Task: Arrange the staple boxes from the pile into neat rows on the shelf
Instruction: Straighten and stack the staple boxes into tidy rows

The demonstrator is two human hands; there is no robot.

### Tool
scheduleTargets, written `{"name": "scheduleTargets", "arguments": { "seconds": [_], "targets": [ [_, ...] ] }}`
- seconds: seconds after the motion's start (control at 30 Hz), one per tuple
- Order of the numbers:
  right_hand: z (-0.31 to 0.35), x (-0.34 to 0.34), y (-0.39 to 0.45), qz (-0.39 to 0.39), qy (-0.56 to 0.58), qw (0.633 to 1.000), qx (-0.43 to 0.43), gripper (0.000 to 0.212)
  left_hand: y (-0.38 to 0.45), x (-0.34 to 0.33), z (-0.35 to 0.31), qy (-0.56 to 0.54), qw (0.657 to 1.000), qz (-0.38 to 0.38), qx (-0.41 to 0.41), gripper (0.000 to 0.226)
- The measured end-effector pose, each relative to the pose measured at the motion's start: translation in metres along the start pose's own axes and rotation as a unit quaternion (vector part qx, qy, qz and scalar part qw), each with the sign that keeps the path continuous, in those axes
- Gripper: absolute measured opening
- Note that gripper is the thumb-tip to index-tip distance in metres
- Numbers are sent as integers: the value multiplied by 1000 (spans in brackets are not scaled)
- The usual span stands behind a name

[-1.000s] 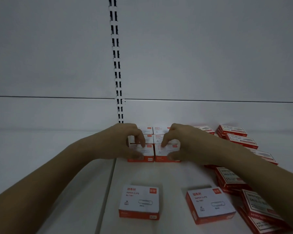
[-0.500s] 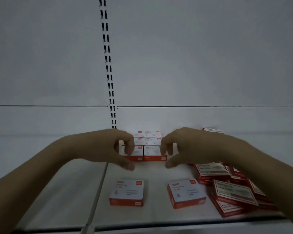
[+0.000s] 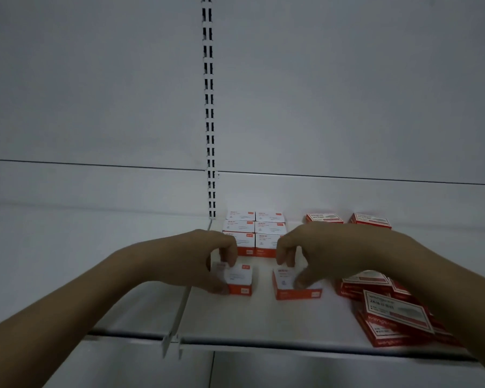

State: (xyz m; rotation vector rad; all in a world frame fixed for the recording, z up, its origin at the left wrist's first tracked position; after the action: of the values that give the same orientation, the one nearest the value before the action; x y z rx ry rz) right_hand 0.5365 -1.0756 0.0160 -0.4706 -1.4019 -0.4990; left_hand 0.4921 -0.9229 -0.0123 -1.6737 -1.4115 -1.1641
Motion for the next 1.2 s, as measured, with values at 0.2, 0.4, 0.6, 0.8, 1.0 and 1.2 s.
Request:
{"name": "scheduleTargets", "arguments": {
  "seconds": [0.2, 0.4, 0.6, 0.8, 1.0, 1.2],
  "targets": [
    [-13, -8, 3, -44, -55, 997, -29, 48, 6, 3, 8, -15, 993, -112, -18, 30],
    [-7, -10, 18, -134, -17, 990, -52, 40, 16, 5, 2, 9, 977, -210, -31, 31],
    [-35, -11, 11, -186, 177, 950, -180, 50, 15, 11, 31, -182, 931, -306, 86, 46],
    [-35, -50, 27, -195, 455, 802, -336, 54, 38, -38, 22, -517, 816, -175, 190, 75],
    [-48, -48, 31, -189, 474, 767, -390, 59, 45, -35, 36, -574, 773, -162, 215, 37],
    [-44, -48, 42, -188, 476, 758, -403, 52, 52, -39, 29, -564, 763, -170, 264, 43]
  ]
}}
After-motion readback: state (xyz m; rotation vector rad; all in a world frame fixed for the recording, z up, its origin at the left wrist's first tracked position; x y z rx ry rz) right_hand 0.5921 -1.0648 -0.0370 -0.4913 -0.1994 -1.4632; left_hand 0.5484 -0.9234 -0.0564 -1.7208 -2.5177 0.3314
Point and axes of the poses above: each hand's wrist, its own y-axis towards the middle knuckle, its own x-axis out of the back of the hand, z = x × y, the point moved 8 cm from there along y, towards the middle knuckle, and after that the axes turned 13 degrees about -z, right-handed, at the moved point
